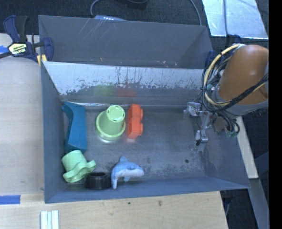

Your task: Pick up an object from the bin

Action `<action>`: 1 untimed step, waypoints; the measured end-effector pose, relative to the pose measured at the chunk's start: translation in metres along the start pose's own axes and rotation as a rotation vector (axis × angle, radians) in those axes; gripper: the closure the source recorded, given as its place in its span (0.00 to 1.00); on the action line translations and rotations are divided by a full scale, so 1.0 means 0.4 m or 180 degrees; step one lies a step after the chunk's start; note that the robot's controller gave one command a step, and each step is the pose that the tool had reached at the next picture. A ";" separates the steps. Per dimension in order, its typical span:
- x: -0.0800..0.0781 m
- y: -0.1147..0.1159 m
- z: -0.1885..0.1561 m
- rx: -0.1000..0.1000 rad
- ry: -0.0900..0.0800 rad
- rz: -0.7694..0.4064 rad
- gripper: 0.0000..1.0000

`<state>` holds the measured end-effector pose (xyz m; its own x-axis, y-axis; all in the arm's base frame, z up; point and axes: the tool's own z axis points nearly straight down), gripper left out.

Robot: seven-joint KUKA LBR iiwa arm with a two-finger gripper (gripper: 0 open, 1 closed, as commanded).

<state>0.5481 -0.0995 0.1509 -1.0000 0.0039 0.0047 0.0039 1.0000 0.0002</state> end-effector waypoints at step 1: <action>-0.004 0.001 -0.012 0.0004 -0.0025 -0.0008 0.00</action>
Offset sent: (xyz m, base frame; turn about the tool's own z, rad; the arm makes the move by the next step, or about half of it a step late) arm 0.0708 0.0541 -0.0116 0.0506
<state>0.5497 -0.0991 0.1556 -1.0000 0.0014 -0.0032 0.0014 1.0000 -0.0009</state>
